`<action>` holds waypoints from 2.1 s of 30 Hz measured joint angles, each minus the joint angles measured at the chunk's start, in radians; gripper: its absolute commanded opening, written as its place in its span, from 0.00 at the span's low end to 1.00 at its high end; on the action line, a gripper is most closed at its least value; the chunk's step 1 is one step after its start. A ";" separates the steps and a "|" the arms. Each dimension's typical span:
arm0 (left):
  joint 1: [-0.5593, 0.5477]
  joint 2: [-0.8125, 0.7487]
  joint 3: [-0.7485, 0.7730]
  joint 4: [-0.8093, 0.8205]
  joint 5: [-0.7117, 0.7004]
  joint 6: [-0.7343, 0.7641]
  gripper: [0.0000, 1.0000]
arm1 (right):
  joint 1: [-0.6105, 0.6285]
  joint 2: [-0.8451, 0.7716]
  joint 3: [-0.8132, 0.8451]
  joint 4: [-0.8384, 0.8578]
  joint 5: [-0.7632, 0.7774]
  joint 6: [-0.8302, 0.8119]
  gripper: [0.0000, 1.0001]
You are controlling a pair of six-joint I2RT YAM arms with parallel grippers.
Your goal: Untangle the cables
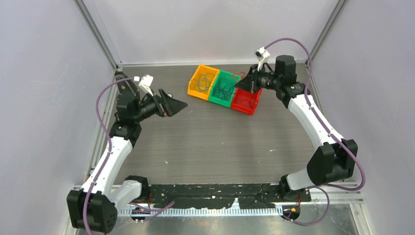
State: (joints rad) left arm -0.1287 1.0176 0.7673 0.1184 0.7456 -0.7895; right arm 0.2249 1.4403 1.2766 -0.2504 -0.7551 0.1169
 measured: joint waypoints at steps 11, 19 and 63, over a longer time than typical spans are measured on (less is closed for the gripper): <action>-0.393 -0.303 0.086 -0.197 -0.016 1.152 1.00 | 0.090 -0.009 -0.074 0.228 -0.219 0.384 0.05; -0.701 -0.254 0.073 -0.172 -0.101 1.593 0.94 | 0.300 -0.092 -0.238 0.411 -0.315 0.630 0.05; -0.822 -0.097 -0.014 0.039 -0.480 1.810 0.35 | 0.372 -0.173 -0.380 0.901 -0.363 1.035 0.06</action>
State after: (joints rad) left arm -0.9504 0.9211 0.7528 0.1574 0.2657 1.0210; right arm 0.5972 1.2675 0.8970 0.6502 -1.1183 1.1519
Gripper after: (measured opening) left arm 0.551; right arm 0.082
